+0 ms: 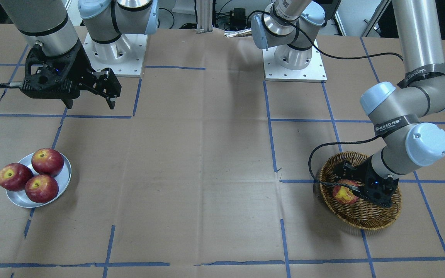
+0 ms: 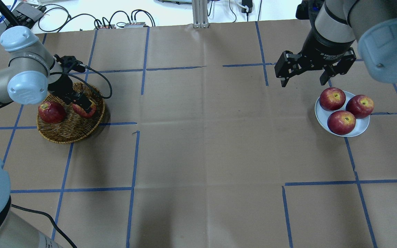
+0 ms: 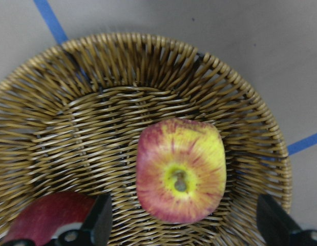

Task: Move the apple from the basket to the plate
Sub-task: 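Lower the left gripper into the basket and grasp the yellow-red apple, then lift the apple with the left gripper and set it on the table center, then raise the left gripper away while the right gripper reaches and grasps the apple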

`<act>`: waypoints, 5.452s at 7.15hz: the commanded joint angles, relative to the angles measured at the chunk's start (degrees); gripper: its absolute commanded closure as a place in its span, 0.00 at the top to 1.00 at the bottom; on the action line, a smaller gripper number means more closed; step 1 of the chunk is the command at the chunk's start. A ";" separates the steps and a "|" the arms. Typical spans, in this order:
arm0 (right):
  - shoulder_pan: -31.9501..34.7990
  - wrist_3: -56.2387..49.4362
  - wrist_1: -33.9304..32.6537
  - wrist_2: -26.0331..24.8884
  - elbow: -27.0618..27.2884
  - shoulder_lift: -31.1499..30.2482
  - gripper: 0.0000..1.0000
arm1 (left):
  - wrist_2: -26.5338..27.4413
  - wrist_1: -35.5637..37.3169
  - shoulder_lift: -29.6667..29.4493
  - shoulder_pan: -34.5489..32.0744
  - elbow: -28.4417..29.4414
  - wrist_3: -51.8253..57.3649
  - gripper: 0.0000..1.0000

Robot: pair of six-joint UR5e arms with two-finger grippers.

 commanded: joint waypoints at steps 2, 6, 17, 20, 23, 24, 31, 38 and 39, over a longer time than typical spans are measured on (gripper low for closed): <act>-0.04 0.00 0.00 0.00 0.00 0.00 1.00 | -0.92 1.82 -2.38 -0.61 1.07 -0.22 0.51; -0.13 0.00 0.00 0.00 0.00 0.00 1.00 | -0.91 -12.55 7.62 -12.34 4.21 -18.41 0.28; -0.13 -0.09 0.00 0.00 0.00 0.00 1.00 | -6.01 0.42 -8.62 -38.41 11.44 -55.85 0.99; 0.22 0.61 -0.09 0.00 -0.09 0.00 1.00 | -5.05 -24.25 1.71 -32.21 20.19 -50.69 0.99; 1.18 2.71 -1.57 0.08 -0.44 0.52 1.00 | -4.86 -45.85 15.51 -21.91 25.59 -39.63 0.99; 2.41 6.73 -3.58 0.09 -0.70 2.00 1.00 | -4.34 -48.34 19.12 -19.54 24.81 -34.29 0.99; 23.25 30.91 -33.00 -4.47 -0.53 26.77 1.00 | -1.44 -45.29 18.72 -17.49 20.94 -30.89 0.99; 24.31 31.11 -40.76 -4.31 -0.18 35.85 0.90 | -1.44 -45.29 18.45 -17.58 20.94 -30.81 0.99; 24.31 31.11 -40.78 -4.31 -0.09 35.86 0.67 | -1.44 -45.37 18.45 -17.58 20.94 -30.81 0.99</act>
